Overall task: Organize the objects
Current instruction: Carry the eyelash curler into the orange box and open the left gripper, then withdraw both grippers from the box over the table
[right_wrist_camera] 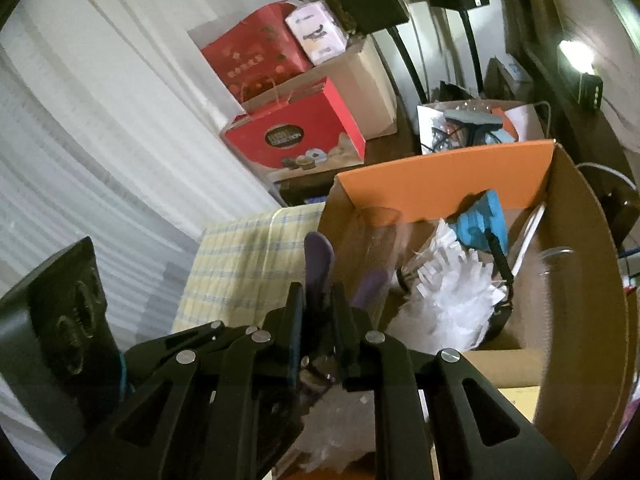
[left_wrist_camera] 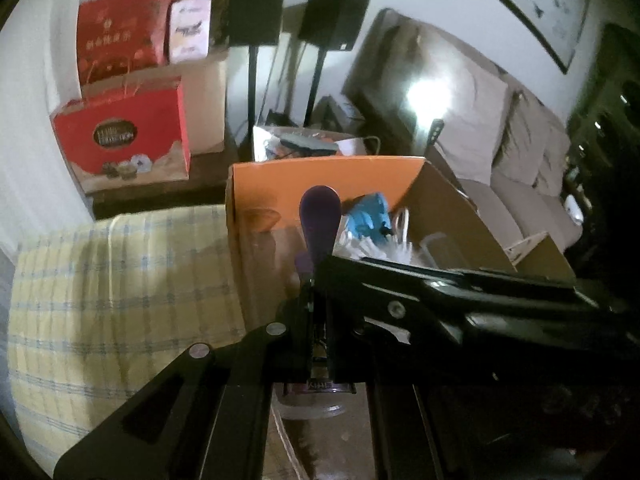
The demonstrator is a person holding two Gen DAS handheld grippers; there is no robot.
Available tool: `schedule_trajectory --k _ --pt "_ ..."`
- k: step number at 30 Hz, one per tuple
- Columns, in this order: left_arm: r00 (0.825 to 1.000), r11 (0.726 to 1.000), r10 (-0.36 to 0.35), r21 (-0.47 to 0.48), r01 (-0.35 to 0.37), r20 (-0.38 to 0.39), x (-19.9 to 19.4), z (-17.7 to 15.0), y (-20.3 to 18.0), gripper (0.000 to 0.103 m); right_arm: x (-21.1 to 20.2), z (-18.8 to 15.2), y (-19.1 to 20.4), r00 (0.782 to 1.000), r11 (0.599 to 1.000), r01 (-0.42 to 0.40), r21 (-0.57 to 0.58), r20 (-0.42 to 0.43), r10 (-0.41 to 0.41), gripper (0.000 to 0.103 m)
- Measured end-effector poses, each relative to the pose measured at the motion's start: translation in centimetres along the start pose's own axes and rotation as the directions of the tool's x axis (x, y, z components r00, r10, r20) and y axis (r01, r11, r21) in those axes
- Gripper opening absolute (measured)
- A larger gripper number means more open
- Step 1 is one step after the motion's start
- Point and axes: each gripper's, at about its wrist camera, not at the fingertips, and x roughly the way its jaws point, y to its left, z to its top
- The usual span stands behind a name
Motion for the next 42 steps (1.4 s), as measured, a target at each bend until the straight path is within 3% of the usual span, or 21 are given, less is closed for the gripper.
schedule_trajectory --k 4,7,9,15,18,22,24,28,32,42 --pt "1.0 1.0 -0.006 0.016 0.007 -0.029 0.3 0.0 0.1 0.01 0.4 0.0 -0.6 1.0 1.0 0.014 0.014 -0.006 -0.014 0.022" --pt "1.0 0.999 -0.015 0.04 0.016 -0.025 -0.4 0.0 -0.2 0.025 0.4 -0.3 -1.1 1.0 1.0 0.015 0.018 -0.003 -0.015 0.024" --pt "0.999 0.999 -0.028 0.044 0.029 -0.024 -1.2 0.0 -0.2 0.041 0.0 -0.3 -1.3 1.0 1.0 0.021 0.015 0.007 -0.021 0.026" --pt "0.998 0.998 -0.057 0.019 0.058 -0.009 -3.5 0.1 0.8 0.059 -1.6 -0.4 -2.1 0.999 0.999 0.028 0.032 0.04 -0.029 0.033" --pt "0.999 1.0 -0.03 0.009 0.03 0.026 -5.2 -0.2 1.9 0.071 -2.6 -0.8 -1.7 0.997 0.998 0.054 0.013 0.057 -0.055 0.042" --pt "0.998 1.0 0.018 0.016 -0.019 0.06 -7.1 -1.0 3.0 0.076 -4.0 -1.9 -1.0 0.99 0.994 0.111 -0.019 0.089 -0.109 0.054" --pt "0.996 0.998 0.053 0.018 -0.054 0.077 -7.8 -1.7 3.4 0.09 -4.7 -2.7 -0.6 0.984 0.99 0.139 -0.028 0.114 -0.135 0.061" --pt "0.987 0.994 0.106 0.015 -0.108 0.117 -9.6 -2.9 4.2 0.095 -6.2 -4.2 0.0 0.968 0.981 0.191 -0.039 0.172 -0.182 0.067" --pt "0.987 0.994 0.107 0.004 -0.108 0.123 -10.5 -3.8 4.7 0.095 -7.3 -6.1 1.1 0.944 0.963 0.261 -0.065 0.225 -0.241 0.076" --pt "0.986 0.994 0.104 0.025 -0.108 0.129 -12.1 -7.2 4.3 0.102 -8.0 -9.7 1.9 0.91 0.932 0.354 -0.072 0.254 -0.326 0.085"
